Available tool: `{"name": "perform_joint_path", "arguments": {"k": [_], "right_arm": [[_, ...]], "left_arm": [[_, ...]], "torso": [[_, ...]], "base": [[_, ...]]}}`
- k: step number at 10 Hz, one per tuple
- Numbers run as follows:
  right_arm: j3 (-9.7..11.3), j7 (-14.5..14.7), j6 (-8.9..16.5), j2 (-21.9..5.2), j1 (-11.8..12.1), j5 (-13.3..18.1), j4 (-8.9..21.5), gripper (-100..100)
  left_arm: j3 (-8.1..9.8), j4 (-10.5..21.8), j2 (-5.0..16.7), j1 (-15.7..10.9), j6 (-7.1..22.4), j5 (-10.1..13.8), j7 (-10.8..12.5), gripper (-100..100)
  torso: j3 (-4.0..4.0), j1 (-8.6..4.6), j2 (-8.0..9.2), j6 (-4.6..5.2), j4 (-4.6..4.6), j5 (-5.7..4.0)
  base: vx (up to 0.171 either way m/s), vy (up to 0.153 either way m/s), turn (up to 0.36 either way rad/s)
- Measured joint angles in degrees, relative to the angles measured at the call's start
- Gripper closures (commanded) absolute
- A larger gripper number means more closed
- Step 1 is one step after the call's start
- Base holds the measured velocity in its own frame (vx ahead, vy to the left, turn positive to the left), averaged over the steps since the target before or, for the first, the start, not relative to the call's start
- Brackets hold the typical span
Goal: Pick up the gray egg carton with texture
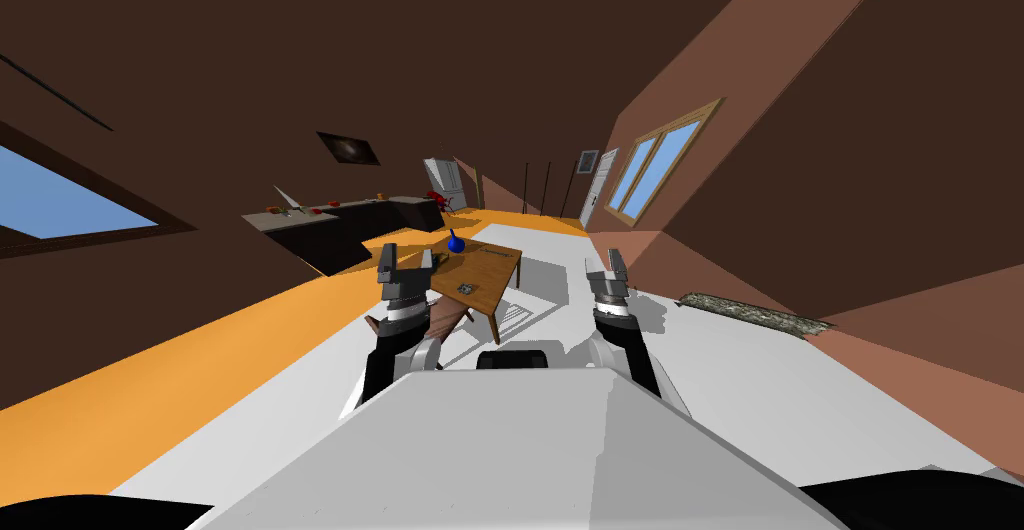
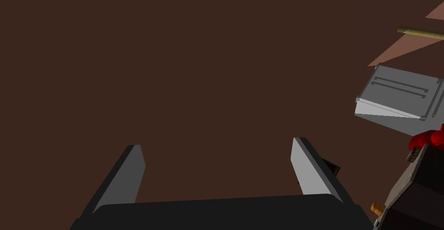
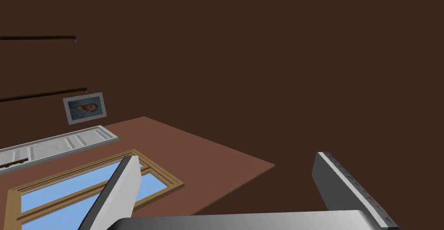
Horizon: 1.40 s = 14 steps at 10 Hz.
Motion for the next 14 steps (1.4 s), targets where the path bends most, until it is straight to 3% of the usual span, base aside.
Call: {"name": "perform_joint_path", "arguments": {"k": [3,6,9,14], "right_arm": [[0.00,0.00,0.00,0.00,0.00,0.00,0.00,0],[0.01,0.00,0.00,0.01,0.00,0.00,0.00,0],[0.01,0.00,0.00,0.01,0.00,0.00,0.00,0],[0.00,0.00,0.00,0.00,0.00,0.00,0.00,0]], "left_arm": [[0.18,1.64,3.42,-1.10,1.02,-0.56,-0.24,-100],[0.43,5.86,7.32,-2.28,1.69,-1.52,-0.69,-100],[0.48,11.44,10.35,-5.05,4.38,-3.08,-1.57,-100],[0.46,17.81,13.12,-8.51,9.45,-5.10,-2.72,-100]], "torso": [[0.01,-0.10,0.01,0.01,0.00,-0.02],[0.03,-0.16,0.05,0.00,0.01,-0.03],[0.01,-0.21,0.02,0.00,0.00,-0.04],[0.00,-0.10,0.00,-0.01,0.00,-0.03]], "base": [[-0.007,-0.030,-0.015],[-0.016,-0.047,-0.024],[-0.012,-0.058,-0.037],[-0.002,-0.036,-0.026]]}}
